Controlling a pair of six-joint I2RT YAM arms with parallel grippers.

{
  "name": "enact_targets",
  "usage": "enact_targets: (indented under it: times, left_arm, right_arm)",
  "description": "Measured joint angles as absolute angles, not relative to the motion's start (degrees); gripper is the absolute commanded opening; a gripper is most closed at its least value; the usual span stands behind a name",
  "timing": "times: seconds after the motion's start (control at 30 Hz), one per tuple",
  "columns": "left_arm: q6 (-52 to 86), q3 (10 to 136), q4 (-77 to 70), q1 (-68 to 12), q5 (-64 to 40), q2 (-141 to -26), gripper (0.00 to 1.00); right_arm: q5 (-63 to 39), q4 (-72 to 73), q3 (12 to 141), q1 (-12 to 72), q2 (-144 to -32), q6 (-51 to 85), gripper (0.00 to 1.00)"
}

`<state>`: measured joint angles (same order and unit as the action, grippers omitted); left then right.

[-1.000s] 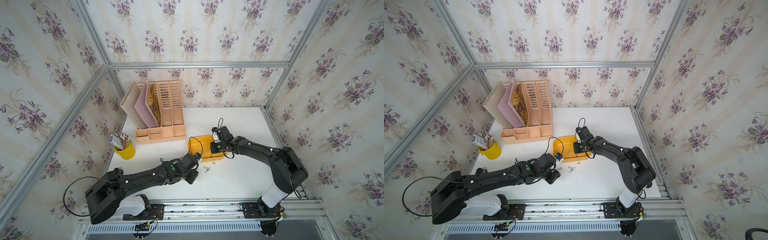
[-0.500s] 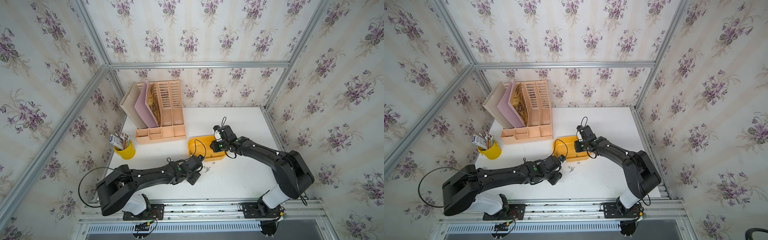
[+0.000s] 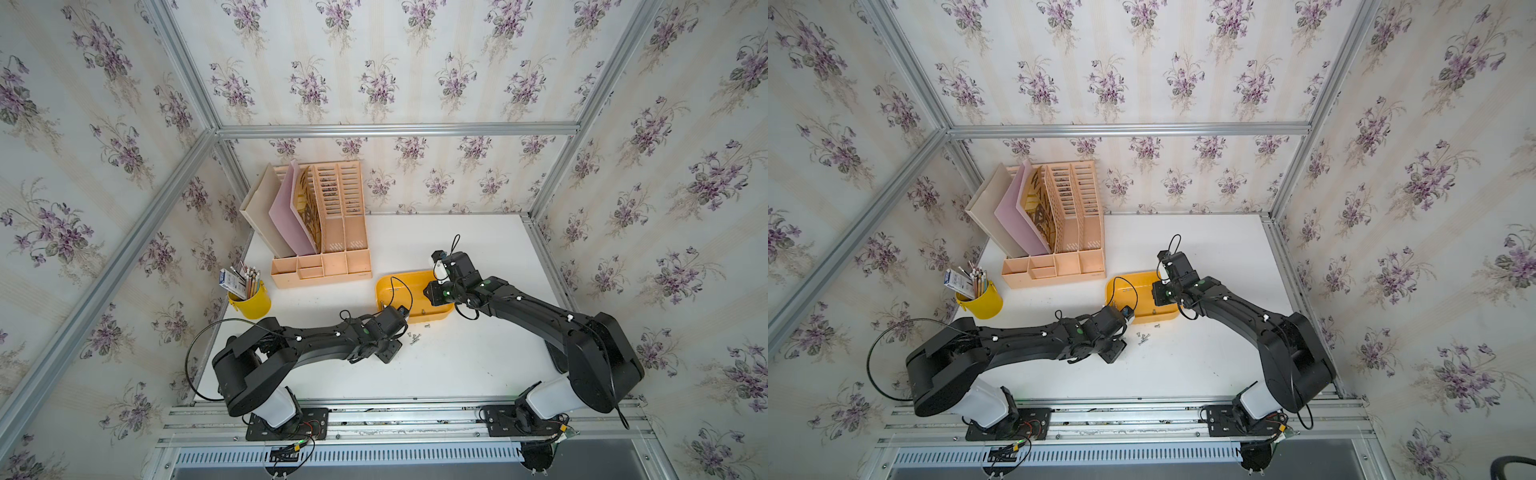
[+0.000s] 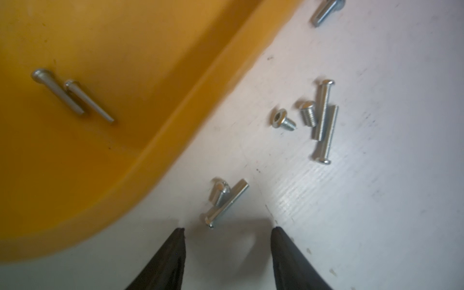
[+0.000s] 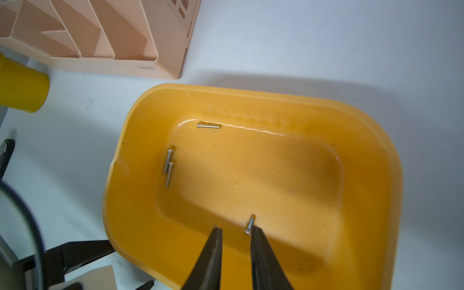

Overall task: Put the screws on the desktop into the storage box
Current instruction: Pick up the screw from the center of the board.

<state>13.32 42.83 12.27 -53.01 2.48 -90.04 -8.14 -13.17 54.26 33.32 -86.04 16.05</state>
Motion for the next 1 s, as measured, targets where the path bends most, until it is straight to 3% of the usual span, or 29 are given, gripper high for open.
enact_targets:
  times: [0.7,1.0]
  left_arm:
    - [9.52,44.12,9.76,-52.6,0.25,-92.53,0.5]
    - [9.26,45.93,12.64,-52.58,0.21,-93.3,0.37]
  right_arm:
    - [-6.87,-14.61,53.01,31.97,-80.2,14.35,0.24]
    - [-6.87,-14.68,52.56,31.92,-78.59,13.93,0.24]
